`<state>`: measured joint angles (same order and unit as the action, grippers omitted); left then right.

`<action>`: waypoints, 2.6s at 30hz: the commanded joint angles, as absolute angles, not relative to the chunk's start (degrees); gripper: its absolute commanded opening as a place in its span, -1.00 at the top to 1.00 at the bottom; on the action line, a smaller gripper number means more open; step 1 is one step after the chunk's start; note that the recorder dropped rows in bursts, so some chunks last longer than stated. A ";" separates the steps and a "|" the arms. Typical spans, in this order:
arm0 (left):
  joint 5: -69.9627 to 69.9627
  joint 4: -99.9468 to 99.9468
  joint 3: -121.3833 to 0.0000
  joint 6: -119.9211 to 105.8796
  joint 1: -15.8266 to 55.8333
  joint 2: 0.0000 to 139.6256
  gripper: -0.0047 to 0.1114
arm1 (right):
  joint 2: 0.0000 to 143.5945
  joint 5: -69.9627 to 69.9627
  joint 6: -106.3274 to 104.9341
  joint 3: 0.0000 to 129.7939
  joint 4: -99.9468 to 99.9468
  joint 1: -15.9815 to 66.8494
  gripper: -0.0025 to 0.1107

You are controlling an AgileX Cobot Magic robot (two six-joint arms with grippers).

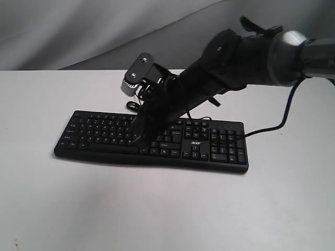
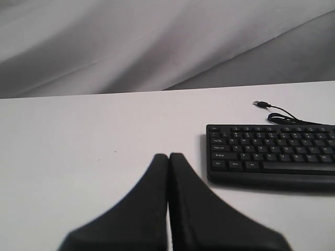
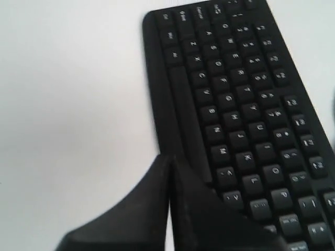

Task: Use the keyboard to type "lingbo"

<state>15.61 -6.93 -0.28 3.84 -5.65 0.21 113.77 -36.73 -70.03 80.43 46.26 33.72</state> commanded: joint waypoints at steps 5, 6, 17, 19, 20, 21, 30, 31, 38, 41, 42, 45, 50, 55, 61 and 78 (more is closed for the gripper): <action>15.21 -6.71 0.00 3.96 -5.71 0.00 0.91 | 117.43 -31.20 -69.74 80.75 45.39 34.91 0.96; 15.21 -6.71 0.00 3.96 -5.71 0.00 0.91 | 118.10 -29.96 -69.74 80.75 45.22 34.91 0.96; 15.21 -6.71 0.00 3.96 -5.71 0.00 0.91 | 127.08 -35.12 -60.16 95.01 34.16 33.80 0.96; 15.21 -6.71 0.00 3.96 -5.71 0.00 0.91 | 128.77 -36.25 -57.70 96.12 32.35 33.09 0.96; 15.21 -6.71 0.00 3.96 -5.71 0.00 0.91 | 129.31 -36.96 -57.96 96.12 32.36 32.62 0.96; 15.21 -6.71 0.00 3.96 -5.71 0.00 0.91 | 129.35 -37.37 -57.96 96.12 32.07 32.52 0.96; 15.21 -6.71 0.00 3.96 -5.71 0.00 0.91 | 130.76 -35.60 -58.45 96.12 31.49 32.52 0.96; 15.21 -6.71 0.00 3.96 -5.71 0.00 0.91 | 130.76 -35.31 -58.45 96.12 31.39 32.52 0.96; 15.21 -6.71 0.00 3.96 -5.71 0.00 0.91 | 131.18 -34.51 -58.85 96.12 31.39 32.52 0.96; 15.21 -6.71 0.00 3.96 -5.71 0.00 0.91 | 131.41 -33.89 -58.85 96.12 31.39 32.52 0.96; 15.21 -6.71 0.00 3.96 -5.71 0.00 0.91 | 131.45 -33.89 -58.85 96.12 31.39 32.52 0.96; 15.21 -6.71 0.00 3.96 -5.71 0.00 0.91 | 131.44 -33.78 -58.85 96.12 31.39 32.52 0.96; 15.21 -6.71 0.00 3.96 -5.71 0.00 0.91 | 131.57 -33.74 -58.85 96.12 31.50 32.52 0.96; 15.21 -6.71 0.00 3.96 -5.71 0.00 0.91 | 131.57 -33.58 -58.85 96.12 31.63 32.52 0.96; 15.21 -6.71 0.00 3.96 -5.71 0.00 0.91 | 132.39 -33.70 -58.85 96.12 31.75 32.52 0.96; 15.21 -6.71 0.00 3.96 -5.71 0.00 0.91 | 133.67 -35.65 -58.63 103.27 31.42 33.24 0.96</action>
<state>15.61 -6.93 -0.28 3.84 -5.65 0.21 132.60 -34.98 -58.50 101.63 31.32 33.00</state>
